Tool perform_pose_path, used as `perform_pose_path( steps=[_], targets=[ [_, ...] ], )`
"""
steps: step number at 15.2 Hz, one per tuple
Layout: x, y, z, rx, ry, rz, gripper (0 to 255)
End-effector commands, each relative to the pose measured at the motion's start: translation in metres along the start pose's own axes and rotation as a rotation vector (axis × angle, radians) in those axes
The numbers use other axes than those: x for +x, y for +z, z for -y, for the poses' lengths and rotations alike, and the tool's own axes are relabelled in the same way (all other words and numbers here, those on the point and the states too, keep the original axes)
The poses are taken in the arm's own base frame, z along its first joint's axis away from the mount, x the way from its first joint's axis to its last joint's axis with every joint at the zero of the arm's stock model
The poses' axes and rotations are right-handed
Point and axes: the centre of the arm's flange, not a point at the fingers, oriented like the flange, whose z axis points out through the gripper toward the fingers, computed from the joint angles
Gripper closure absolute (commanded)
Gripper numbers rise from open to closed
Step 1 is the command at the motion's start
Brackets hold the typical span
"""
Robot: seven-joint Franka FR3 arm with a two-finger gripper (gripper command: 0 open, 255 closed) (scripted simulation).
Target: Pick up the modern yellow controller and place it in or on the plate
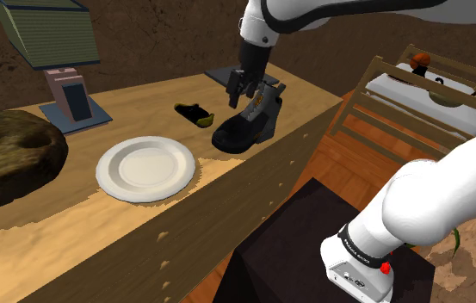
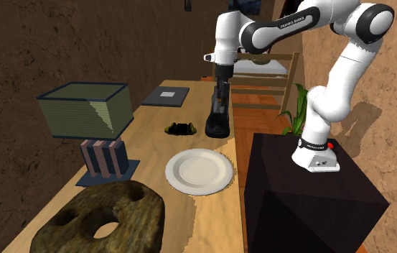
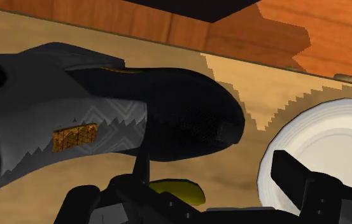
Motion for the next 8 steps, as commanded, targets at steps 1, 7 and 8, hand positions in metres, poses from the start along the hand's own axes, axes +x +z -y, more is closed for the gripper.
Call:
perform_pose_path(
  steps=[1, 7, 8],
  targets=[
    [0.023, 0.013, 0.006, -0.005, -0.006, -0.009, 0],
    [0.091, 0.045, 0.020, -0.021, -0.022, -0.032, 0],
    [0.102, 0.050, 0.022, -0.023, -0.024, -0.036, 0]
  ],
)
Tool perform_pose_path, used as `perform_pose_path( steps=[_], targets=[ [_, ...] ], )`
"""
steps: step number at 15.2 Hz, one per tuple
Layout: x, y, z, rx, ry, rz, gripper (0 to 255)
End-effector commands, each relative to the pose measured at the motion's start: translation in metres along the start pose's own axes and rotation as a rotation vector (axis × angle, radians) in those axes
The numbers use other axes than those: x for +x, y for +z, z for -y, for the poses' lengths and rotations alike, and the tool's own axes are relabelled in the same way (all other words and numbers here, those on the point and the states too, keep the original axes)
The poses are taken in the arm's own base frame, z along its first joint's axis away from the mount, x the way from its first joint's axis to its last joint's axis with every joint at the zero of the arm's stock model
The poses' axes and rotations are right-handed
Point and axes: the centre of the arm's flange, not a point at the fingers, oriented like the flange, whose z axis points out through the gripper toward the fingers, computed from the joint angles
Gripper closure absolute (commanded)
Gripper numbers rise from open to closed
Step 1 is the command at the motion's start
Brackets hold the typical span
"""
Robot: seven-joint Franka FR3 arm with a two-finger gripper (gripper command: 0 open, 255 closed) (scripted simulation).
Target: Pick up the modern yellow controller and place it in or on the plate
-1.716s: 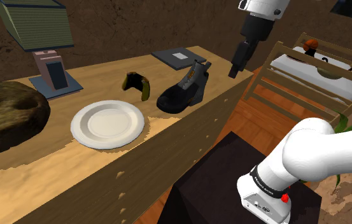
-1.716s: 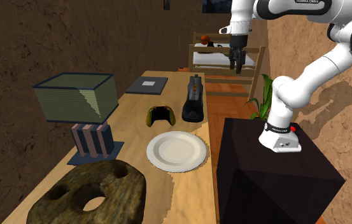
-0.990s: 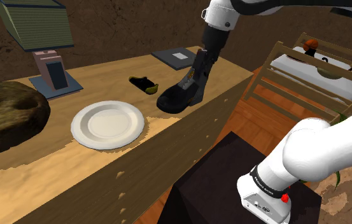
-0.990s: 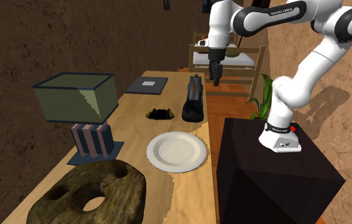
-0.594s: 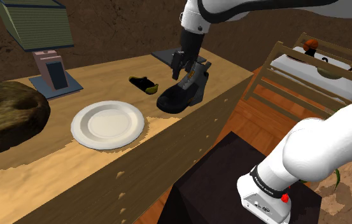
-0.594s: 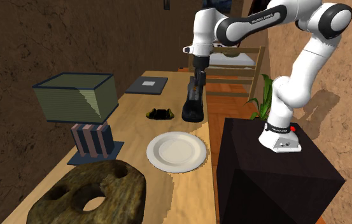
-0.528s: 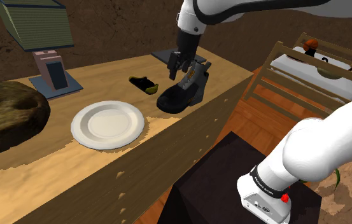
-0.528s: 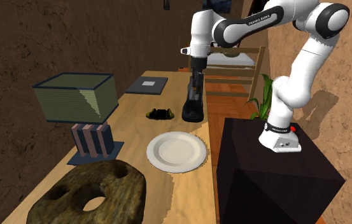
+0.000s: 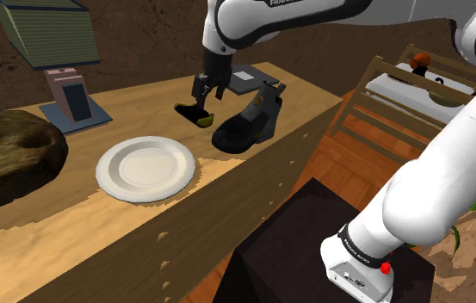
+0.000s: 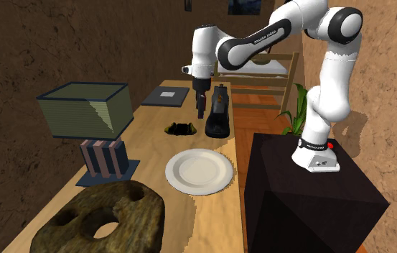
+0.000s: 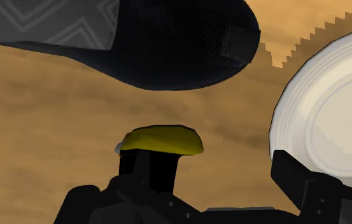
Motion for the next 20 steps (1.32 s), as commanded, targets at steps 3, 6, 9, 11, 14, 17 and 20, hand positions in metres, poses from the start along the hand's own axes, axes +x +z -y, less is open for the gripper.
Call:
perform_pose_path(
  steps=[3, 6, 9, 11, 14, 17, 20],
  targets=[
    [0.046, 0.020, 0.009, -0.010, -0.010, -0.016, 0],
    [0.051, 0.033, 0.010, -0.012, -0.011, -0.018, 0],
    [0.051, 0.049, 0.010, -0.012, -0.011, -0.018, 0],
    [0.052, 0.060, 0.010, -0.012, -0.011, -0.018, 0],
    [0.052, 0.063, 0.010, -0.012, -0.011, -0.018, 0],
    [0.052, 0.063, 0.010, -0.012, -0.011, -0.018, 0],
    [0.052, 0.063, 0.010, -0.012, -0.011, -0.018, 255]
  ],
)
